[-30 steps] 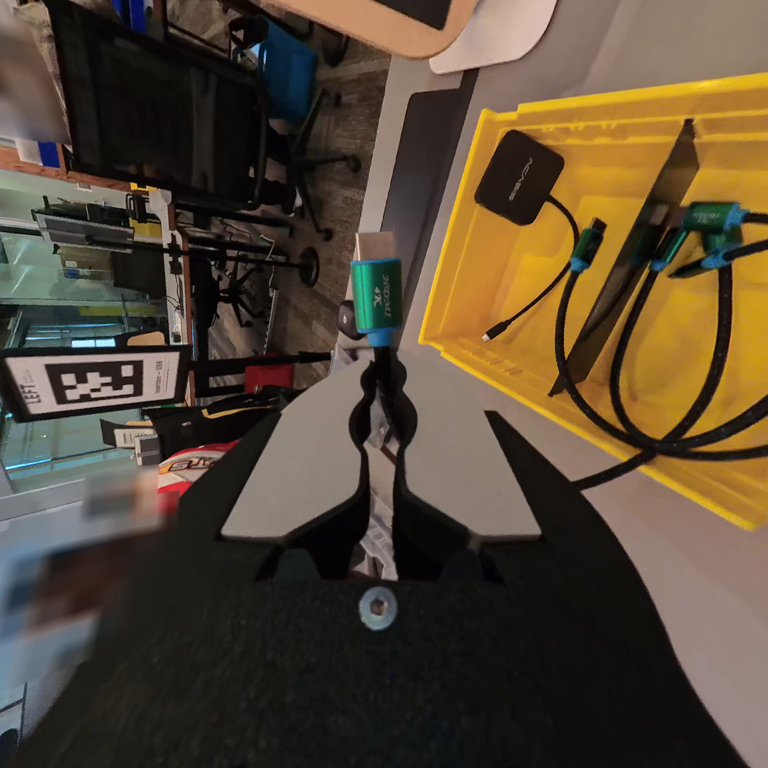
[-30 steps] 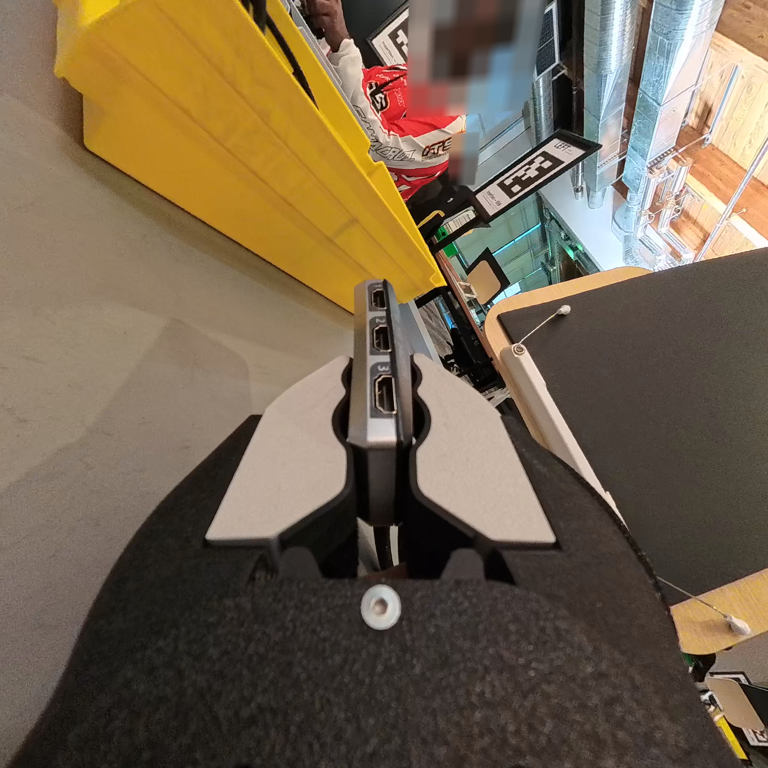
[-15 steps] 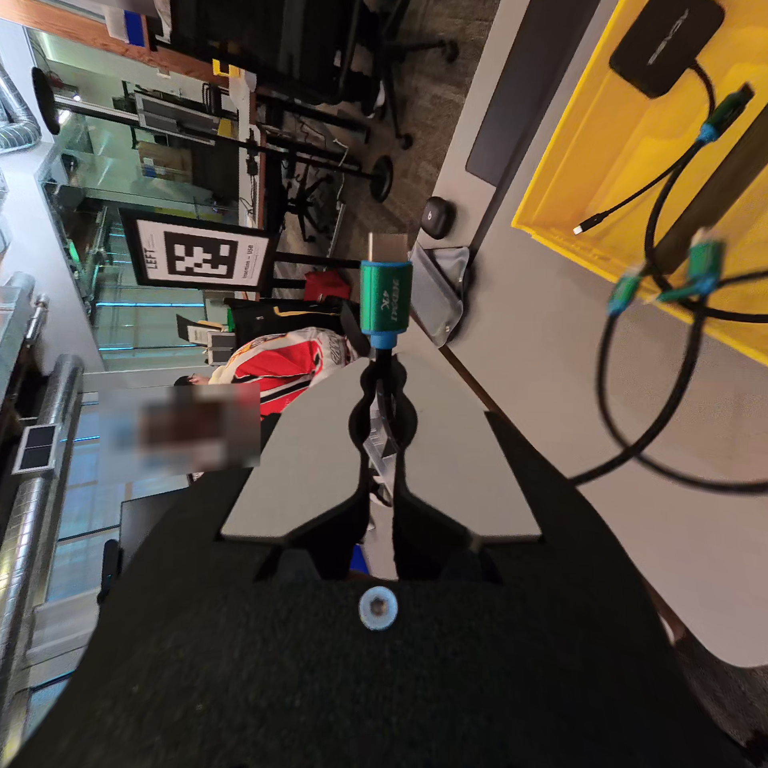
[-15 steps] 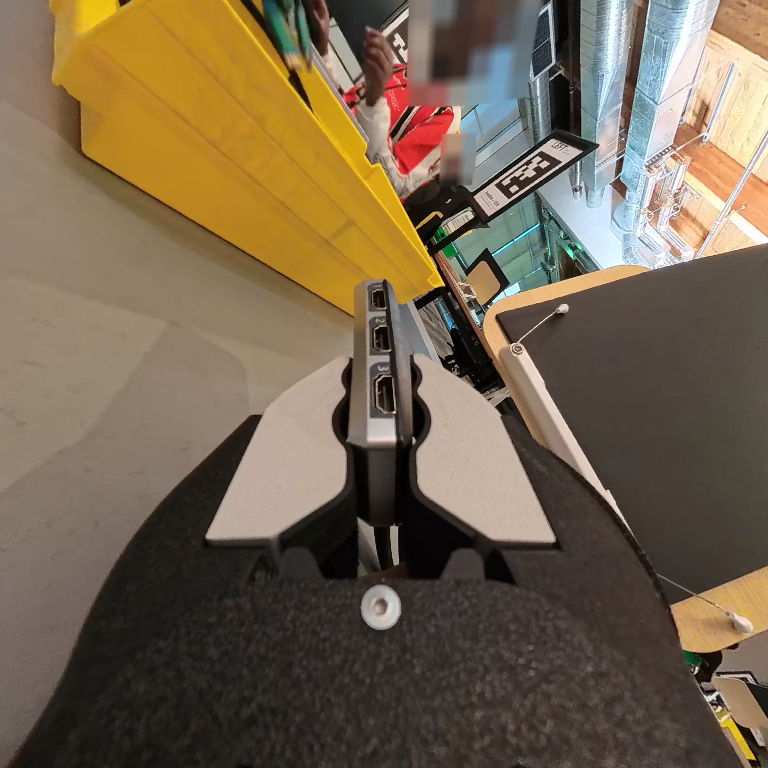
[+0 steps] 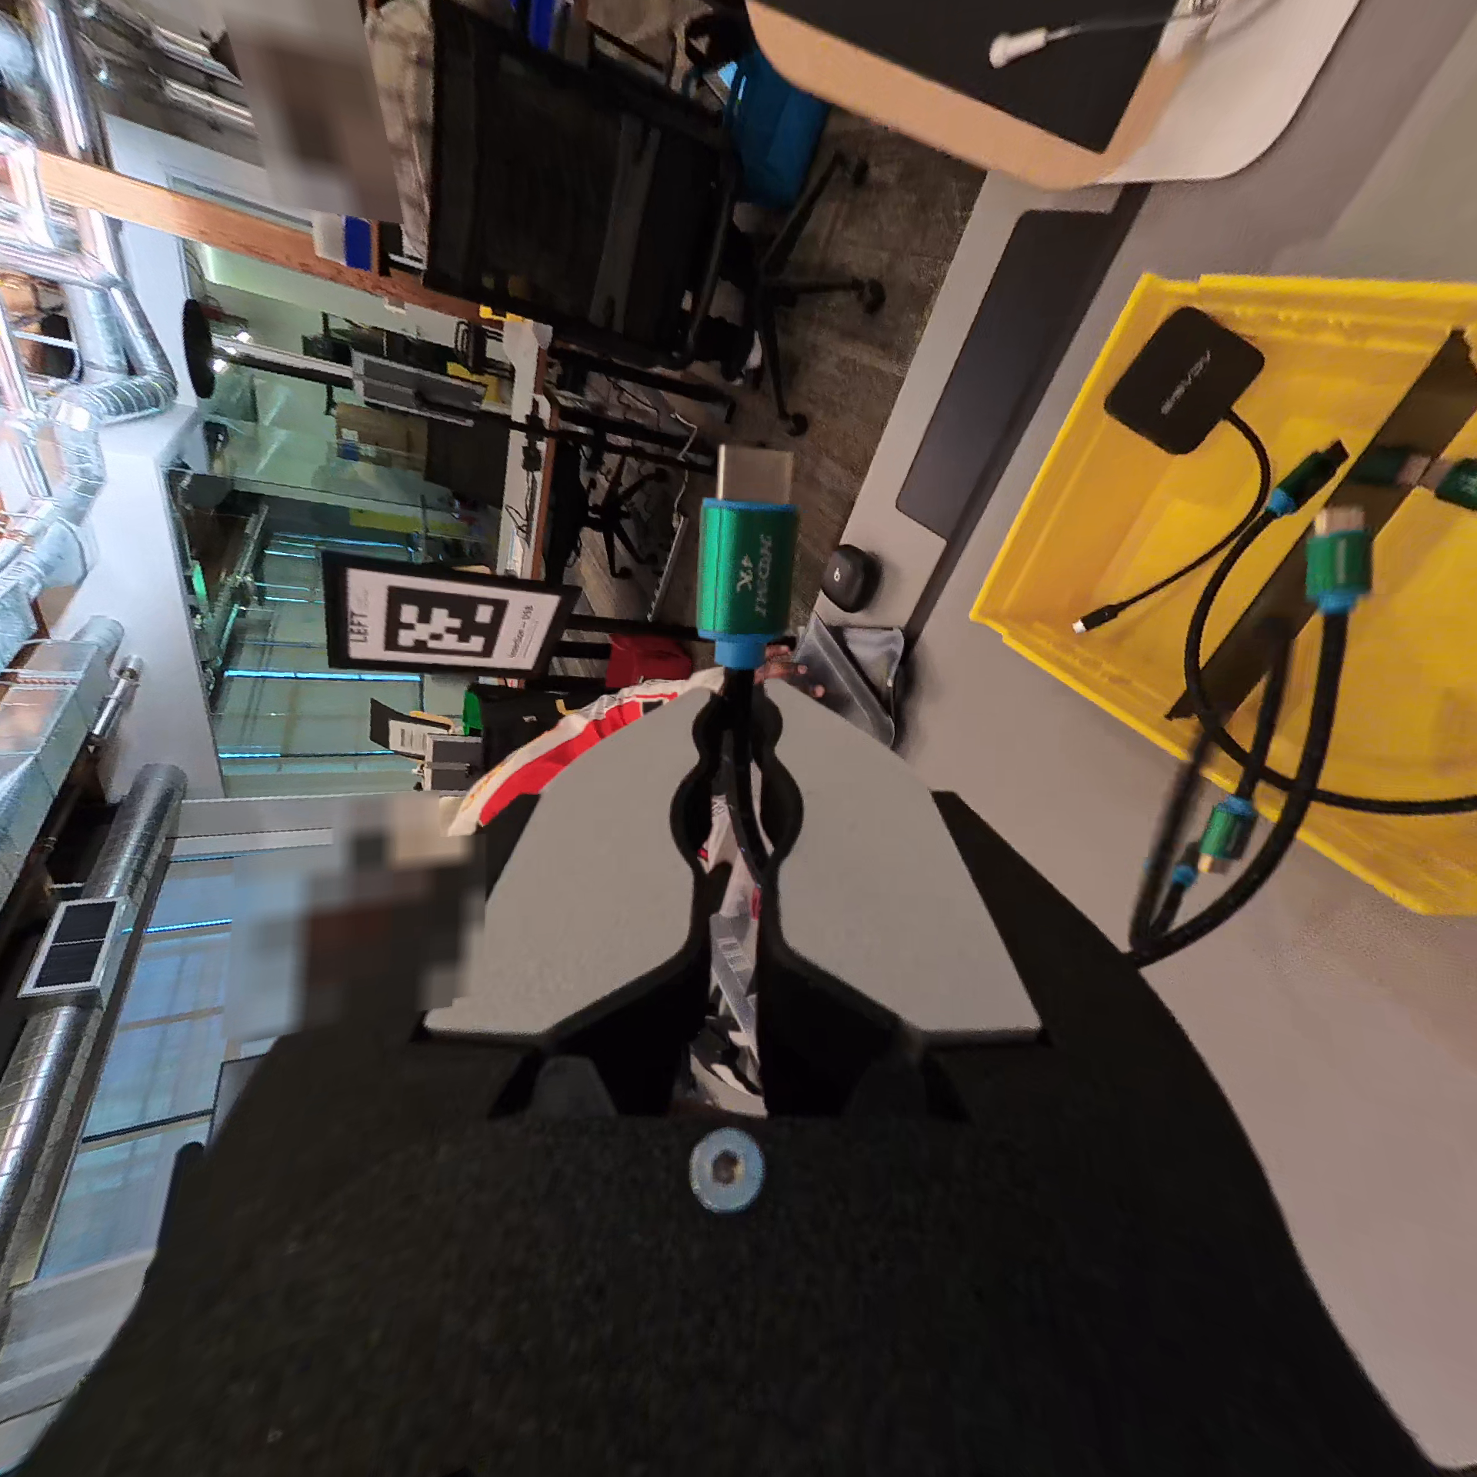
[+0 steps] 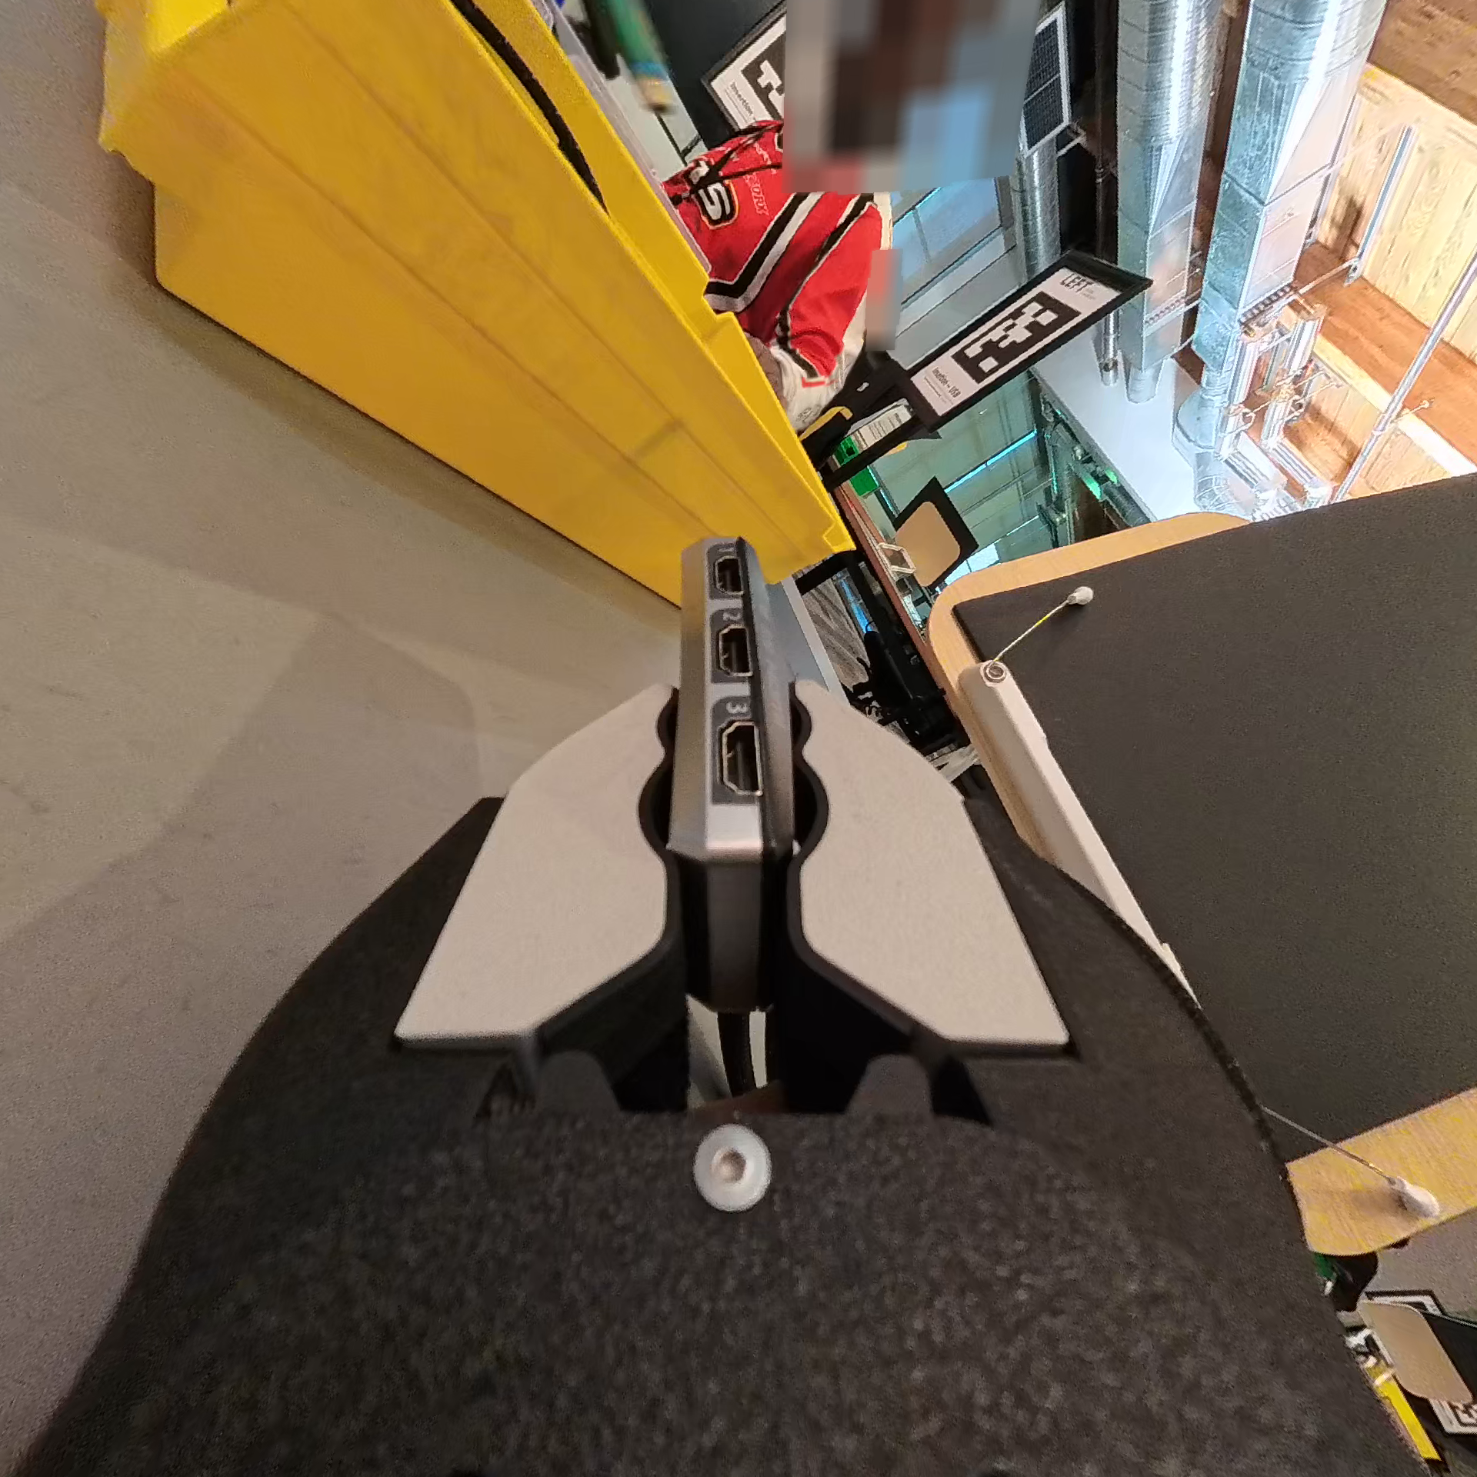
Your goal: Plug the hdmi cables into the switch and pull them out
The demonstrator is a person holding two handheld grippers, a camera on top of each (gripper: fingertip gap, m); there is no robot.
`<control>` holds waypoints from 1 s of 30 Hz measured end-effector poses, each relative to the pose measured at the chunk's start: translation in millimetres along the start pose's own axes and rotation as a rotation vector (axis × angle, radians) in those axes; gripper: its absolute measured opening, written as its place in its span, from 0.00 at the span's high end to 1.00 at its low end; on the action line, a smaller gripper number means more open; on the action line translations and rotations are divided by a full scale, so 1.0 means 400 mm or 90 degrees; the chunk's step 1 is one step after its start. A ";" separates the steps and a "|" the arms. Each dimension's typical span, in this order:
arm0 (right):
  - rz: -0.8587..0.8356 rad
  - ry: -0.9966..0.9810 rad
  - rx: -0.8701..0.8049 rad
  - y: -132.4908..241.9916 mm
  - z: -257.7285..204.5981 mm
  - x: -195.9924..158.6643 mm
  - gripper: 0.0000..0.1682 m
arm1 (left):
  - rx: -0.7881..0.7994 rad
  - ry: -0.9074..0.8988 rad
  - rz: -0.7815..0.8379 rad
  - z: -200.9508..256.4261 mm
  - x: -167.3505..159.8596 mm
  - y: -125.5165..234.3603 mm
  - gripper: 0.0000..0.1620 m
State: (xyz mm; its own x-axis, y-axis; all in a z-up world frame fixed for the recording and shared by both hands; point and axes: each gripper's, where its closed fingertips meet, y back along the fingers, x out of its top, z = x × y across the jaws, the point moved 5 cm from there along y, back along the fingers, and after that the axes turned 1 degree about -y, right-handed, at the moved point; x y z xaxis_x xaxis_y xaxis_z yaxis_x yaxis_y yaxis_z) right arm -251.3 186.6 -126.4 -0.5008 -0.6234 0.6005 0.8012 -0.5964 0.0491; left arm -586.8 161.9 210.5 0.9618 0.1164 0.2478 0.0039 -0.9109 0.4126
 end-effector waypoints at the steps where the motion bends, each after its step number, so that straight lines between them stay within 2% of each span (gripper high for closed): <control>1: 0.000 0.000 0.000 0.000 0.000 0.000 0.86 | -0.003 -0.002 0.008 0.001 0.014 0.000 0.96; 8: 0.000 0.001 0.003 0.001 -0.002 0.001 0.86 | -0.053 0.039 0.107 0.023 0.101 0.039 0.96; 12: 0.001 0.000 0.003 0.002 -0.002 0.002 0.86 | -0.040 0.029 0.072 0.033 0.108 0.047 0.96; 18: 0.005 -0.007 -0.003 0.004 0.002 0.003 0.86 | -0.078 0.042 0.027 0.136 0.119 0.033 0.96; 22: 0.019 -0.033 -0.022 0.012 0.021 0.007 0.86 | -0.115 0.146 0.055 0.194 0.142 0.060 0.96; 25: 0.048 -0.093 -0.056 0.026 0.058 0.008 0.86 | -0.151 0.289 0.066 0.257 0.164 0.090 0.96; 27: 0.066 -0.139 -0.072 0.034 0.082 0.004 0.86 | -0.204 0.375 0.078 0.351 0.183 0.086 0.96; 30: 0.097 -0.190 -0.090 0.047 0.108 0.001 0.87 | -0.279 0.444 0.057 0.546 0.201 0.034 0.96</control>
State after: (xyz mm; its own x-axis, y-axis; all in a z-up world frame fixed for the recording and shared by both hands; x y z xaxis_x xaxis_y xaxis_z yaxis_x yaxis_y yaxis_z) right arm -222.4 196.9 -90.8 -0.2448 -0.5479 0.7999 0.7957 -0.5849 -0.1571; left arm -449.5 72.5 44.5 0.5616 0.4012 0.7236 -0.3108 -0.7082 0.6339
